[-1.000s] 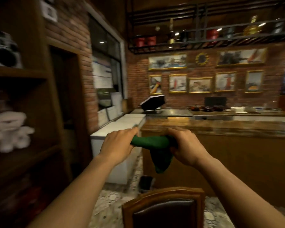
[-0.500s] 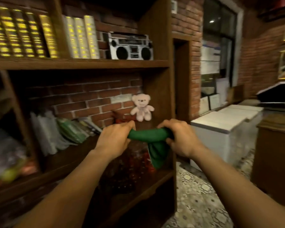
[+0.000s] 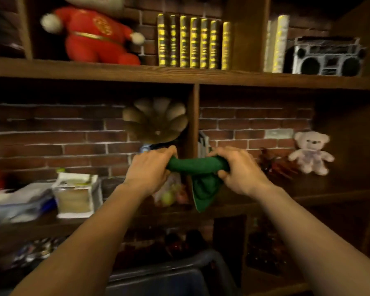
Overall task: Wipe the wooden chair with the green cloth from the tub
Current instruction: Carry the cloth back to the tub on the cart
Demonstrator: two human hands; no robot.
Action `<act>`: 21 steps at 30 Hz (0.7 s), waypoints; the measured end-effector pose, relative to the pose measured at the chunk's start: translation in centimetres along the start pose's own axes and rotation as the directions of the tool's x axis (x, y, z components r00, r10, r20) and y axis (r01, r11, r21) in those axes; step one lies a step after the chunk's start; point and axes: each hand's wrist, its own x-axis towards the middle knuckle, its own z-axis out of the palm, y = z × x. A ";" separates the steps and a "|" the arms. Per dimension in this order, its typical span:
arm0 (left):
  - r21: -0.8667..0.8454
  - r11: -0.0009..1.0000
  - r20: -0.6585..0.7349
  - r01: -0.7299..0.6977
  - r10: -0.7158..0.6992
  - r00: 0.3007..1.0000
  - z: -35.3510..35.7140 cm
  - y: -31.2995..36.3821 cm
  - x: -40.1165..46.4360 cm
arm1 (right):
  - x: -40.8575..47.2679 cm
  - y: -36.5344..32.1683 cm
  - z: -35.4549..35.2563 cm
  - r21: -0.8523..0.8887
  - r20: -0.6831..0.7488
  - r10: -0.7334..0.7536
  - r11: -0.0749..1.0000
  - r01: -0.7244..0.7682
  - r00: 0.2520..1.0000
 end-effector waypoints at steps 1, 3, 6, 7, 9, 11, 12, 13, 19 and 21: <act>0.023 0.999 0.006 0.029 -0.029 1.000 0.0 -2.1 -0.8 | 1.1 -1.2 1.6 0.029 0.003 -0.018 0.999 0.018 1.000; 0.068 0.994 0.017 0.080 -0.081 0.997 -0.1 -5.7 -2.1 | 3.0 -3.4 4.4 0.055 0.024 -0.047 0.997 0.046 0.999; 0.085 0.986 0.033 0.143 -0.146 0.989 0.1 -9.2 -3.7 | 4.8 -5.7 7.6 0.076 0.050 -0.091 0.993 0.088 0.995; 0.090 0.982 0.040 0.167 -0.171 0.984 0.2 -10.0 -4.2 | 5.3 -6.2 8.4 0.083 0.053 -0.102 0.992 0.098 0.993; 0.108 0.973 0.061 0.206 -0.213 0.975 0.7 -11.2 -5.3 | 6.1 -6.9 10.0 0.097 0.070 -0.125 0.988 0.118 0.990; 0.114 0.968 0.078 0.222 -0.232 0.970 1.4 -12.1 -6.2 | 6.4 -7.3 11.5 0.119 0.096 -0.132 0.986 0.121 0.987; 0.116 0.967 0.088 0.226 -0.236 0.968 1.7 -12.4 -6.5 | 6.6 -7.3 12.3 0.125 0.104 -0.135 0.985 0.122 0.985; 0.119 0.965 0.104 0.232 -0.244 0.964 2.2 -12.6 -6.8 | 6.6 -7.1 13.1 0.132 0.114 -0.131 0.985 0.116 0.985; 0.134 0.948 0.231 0.288 -0.313 0.921 5.6 -13.1 -7.8 | 5.6 -5.5 17.4 0.222 0.214 -0.121 0.972 0.073 0.969; 0.104 0.947 0.288 0.303 -0.320 0.902 7.6 -12.9 -8.6 | 4.7 -4.5 19.3 0.241 0.242 -0.110 0.969 0.050 0.964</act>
